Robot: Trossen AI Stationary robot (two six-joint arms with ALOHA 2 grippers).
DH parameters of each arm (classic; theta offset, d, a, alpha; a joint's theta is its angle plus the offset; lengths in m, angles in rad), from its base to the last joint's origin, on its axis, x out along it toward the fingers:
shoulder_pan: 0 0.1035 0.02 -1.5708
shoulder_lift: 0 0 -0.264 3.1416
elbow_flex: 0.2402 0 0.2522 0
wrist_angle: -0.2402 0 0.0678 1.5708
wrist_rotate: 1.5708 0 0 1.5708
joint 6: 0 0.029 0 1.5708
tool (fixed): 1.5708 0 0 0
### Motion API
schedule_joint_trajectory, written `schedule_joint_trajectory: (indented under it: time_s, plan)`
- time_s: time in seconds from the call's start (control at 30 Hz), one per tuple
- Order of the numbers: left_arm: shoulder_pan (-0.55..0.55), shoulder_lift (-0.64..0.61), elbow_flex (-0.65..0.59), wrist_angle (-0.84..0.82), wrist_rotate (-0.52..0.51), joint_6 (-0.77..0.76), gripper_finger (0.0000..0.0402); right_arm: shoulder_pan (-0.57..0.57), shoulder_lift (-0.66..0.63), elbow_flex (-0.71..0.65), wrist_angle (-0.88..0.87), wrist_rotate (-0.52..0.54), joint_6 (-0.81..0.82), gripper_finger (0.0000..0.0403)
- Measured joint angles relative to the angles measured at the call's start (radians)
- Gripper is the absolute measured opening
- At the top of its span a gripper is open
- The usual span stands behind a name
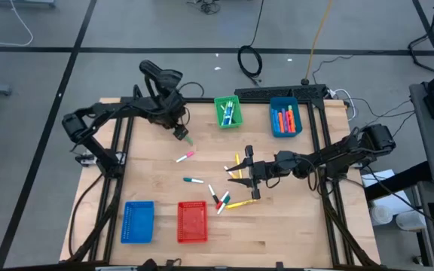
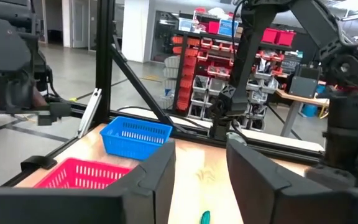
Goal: Pick & Place Markers
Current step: Put the green highlighter pen into the blue bin
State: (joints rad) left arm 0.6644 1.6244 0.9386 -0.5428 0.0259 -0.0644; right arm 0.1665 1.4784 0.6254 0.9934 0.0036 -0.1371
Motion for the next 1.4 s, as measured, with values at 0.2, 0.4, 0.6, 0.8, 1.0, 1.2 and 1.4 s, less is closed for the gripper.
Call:
schedule_joint_trajectory:
  time_s: [0.2, 0.4, 0.6, 0.8, 1.0, 1.2, 1.4]
  plan:
    - [-0.055, 0.048, 0.001, 0.102, -0.001, 0.004, 0.0280, 0.000, 0.000, 0.000, -0.003, -0.001, -0.002, 0.0131]
    - [-0.116, 0.104, 0.004, 0.107, -0.020, -0.035, 0.0280, 0.000, 0.000, 0.000, -0.001, -0.001, 0.001, 0.0132]
    - [-0.172, 0.120, 0.002, 0.086, -0.135, -0.161, 0.0280, -0.001, 0.000, 0.000, -0.002, -0.001, 0.002, 0.0131]
    - [-0.195, 0.121, 0.002, 0.075, -0.163, -0.251, 0.0280, -0.001, 0.000, 0.000, -0.001, -0.001, 0.015, 0.0130]
    - [-0.202, 0.123, 0.002, 0.089, -0.164, -0.153, 0.0271, -0.001, 0.000, 0.000, 0.001, -0.001, 0.021, 0.0130]
    - [-0.200, 0.124, 0.002, 0.093, -0.117, -0.139, 0.0184, -0.001, 0.000, 0.000, 0.000, -0.001, 0.021, 0.0130]
    - [-0.199, 0.124, 0.001, 0.093, -0.049, -0.154, 0.0048, -0.001, 0.000, 0.000, 0.000, -0.001, 0.021, 0.0130]
